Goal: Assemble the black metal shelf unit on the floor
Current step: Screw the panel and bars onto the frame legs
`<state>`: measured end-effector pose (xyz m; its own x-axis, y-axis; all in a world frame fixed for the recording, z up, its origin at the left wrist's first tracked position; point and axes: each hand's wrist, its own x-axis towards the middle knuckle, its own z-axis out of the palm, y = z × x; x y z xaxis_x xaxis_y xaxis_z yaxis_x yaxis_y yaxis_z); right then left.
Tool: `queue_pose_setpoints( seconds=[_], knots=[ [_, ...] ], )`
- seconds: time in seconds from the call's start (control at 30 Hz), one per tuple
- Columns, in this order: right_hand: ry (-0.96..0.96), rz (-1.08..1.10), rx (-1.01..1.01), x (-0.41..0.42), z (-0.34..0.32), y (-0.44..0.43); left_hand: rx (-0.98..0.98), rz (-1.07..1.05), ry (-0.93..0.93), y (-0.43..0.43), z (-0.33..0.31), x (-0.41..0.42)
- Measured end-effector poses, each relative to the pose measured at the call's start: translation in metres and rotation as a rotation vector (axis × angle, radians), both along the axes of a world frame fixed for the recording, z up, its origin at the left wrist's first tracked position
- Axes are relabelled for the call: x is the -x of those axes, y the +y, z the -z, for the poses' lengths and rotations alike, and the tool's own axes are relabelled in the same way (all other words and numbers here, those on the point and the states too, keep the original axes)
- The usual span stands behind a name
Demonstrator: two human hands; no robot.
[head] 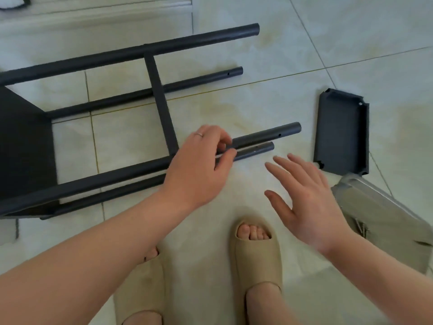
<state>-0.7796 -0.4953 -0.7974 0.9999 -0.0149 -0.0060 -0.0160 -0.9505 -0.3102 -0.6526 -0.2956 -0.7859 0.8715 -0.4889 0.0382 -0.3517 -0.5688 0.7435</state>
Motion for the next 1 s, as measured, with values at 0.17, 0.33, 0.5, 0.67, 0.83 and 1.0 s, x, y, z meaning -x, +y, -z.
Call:
queue_pose_setpoints(
  seconds=[0.17,0.33,0.5,0.67,0.83,1.0],
  knots=[
    [0.059,0.213,0.053,0.053,0.003,-0.061,-0.113,0.253,0.555,-0.06,0.005,0.036],
    [0.16,0.435,-0.076,0.083,0.02,-0.106,-0.296,0.39,0.771,-0.107,0.019,0.056],
    [0.492,0.541,-0.18,0.085,0.05,-0.14,-0.392,0.473,0.796,-0.15,0.036,0.076],
    [0.647,0.587,-0.17,0.081,0.08,-0.16,-0.357,0.423,0.85,-0.179,0.056,0.097],
    [0.605,0.515,-0.159,0.079,0.096,-0.16,-0.28,0.326,0.828,-0.181,0.064,0.095],
    [0.528,0.348,-0.137,0.06,0.106,-0.14,-0.231,0.302,0.802,-0.163,0.065,0.081]
  ],
)
